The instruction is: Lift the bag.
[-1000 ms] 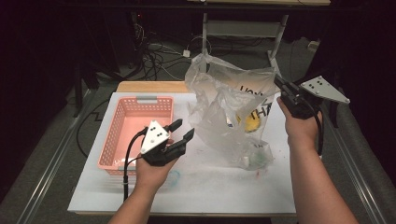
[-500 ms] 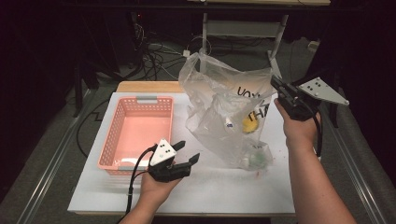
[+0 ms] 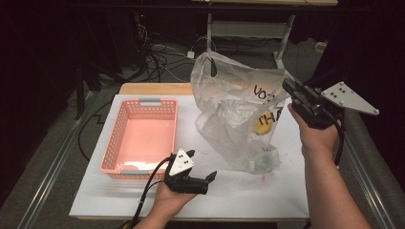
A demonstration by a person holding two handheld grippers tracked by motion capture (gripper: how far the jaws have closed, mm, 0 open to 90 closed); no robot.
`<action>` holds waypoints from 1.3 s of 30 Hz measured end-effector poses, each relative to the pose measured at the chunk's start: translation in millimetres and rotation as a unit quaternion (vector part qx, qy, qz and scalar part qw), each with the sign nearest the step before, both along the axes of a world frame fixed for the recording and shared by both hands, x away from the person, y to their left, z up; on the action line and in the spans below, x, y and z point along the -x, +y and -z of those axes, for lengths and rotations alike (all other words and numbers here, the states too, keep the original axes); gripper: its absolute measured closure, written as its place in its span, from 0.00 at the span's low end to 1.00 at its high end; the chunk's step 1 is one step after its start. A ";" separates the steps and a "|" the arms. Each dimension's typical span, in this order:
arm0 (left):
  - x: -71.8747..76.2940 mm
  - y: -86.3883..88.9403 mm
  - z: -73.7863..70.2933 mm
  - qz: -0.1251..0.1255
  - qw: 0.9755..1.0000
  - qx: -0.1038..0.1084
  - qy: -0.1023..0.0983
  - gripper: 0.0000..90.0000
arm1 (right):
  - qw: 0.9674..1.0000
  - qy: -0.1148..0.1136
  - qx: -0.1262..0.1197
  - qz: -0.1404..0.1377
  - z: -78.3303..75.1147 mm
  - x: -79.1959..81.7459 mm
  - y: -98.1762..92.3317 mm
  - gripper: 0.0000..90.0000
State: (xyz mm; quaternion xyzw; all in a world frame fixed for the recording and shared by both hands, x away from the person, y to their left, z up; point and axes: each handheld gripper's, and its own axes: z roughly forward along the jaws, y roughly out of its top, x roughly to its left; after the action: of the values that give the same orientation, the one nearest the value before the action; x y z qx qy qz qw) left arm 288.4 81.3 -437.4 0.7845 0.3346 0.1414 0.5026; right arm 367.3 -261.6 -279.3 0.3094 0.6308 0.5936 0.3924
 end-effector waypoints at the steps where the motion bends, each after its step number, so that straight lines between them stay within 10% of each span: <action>1: 0.4 -0.6 -0.4 0.000 1.000 0.002 0.002 0.00 | 1.000 -0.003 -0.001 -0.002 -1.1 2.7 -0.7 0.85; 14: 3.2 -5.0 2.2 0.012 1.000 0.003 0.004 0.00 | 0.999 0.012 0.005 -0.029 3.1 23.8 -6.5 0.58; 29: 8.6 -17.5 28.5 0.033 0.999 -0.011 0.016 0.00 | 0.991 0.127 0.026 -0.024 90.5 23.2 -20.4 0.22; 39: 9.4 -20.8 41.7 0.023 1.000 -0.010 0.014 0.00 | 0.984 0.175 0.036 -0.012 147.3 53.4 -37.0 0.03</action>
State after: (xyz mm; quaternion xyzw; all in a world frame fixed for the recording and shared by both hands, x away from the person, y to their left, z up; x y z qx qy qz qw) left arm 279.1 60.5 -479.1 0.7988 0.3224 0.1219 0.4930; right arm 313.9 -298.6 -426.5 0.3863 0.7142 0.5121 0.2800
